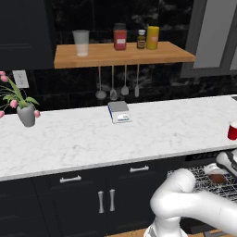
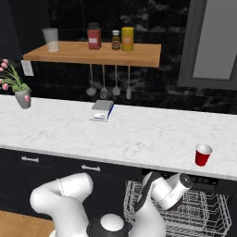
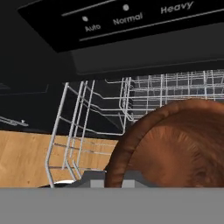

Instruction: Pick up the cup and bowl from the counter, place them in the dishwasher, and close the dishwasher door.

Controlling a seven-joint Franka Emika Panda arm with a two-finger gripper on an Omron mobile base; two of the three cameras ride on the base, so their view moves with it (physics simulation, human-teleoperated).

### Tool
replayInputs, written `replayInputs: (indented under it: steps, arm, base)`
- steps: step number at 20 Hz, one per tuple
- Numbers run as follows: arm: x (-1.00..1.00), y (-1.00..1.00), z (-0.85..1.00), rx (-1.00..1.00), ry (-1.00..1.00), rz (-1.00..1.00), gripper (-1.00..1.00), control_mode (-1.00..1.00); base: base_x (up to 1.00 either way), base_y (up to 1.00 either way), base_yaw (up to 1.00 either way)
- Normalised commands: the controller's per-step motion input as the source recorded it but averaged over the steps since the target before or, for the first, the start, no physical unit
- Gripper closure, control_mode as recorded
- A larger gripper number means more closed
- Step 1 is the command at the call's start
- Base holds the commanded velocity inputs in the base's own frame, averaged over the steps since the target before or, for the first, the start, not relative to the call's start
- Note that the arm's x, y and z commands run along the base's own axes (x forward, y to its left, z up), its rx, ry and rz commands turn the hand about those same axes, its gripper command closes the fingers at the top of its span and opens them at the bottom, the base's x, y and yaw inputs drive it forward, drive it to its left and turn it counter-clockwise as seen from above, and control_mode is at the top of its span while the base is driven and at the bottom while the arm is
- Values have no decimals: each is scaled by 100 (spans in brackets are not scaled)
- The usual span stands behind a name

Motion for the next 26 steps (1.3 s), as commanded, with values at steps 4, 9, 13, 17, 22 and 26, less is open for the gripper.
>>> replayInputs:
  steps: [4,9,13,17,22,26]
  arm:
    - [0,0,-53,0,0,0,100,-100]
    - [0,0,-58,0,0,0,100,-100]
    - [-10,0,-38,0,3,0,100,-100]
    - [0,0,-46,0,4,0,100,-100]
    - [-2,0,-13,0,4,0,100,-100]
    - [-2,0,0,0,0,0,100,-100]
  base:
    - [0,0,0]
    - [0,0,0]
    - [0,0,0]
    - [0,0,0]
    - [0,0,0]
    - [0,0,0]
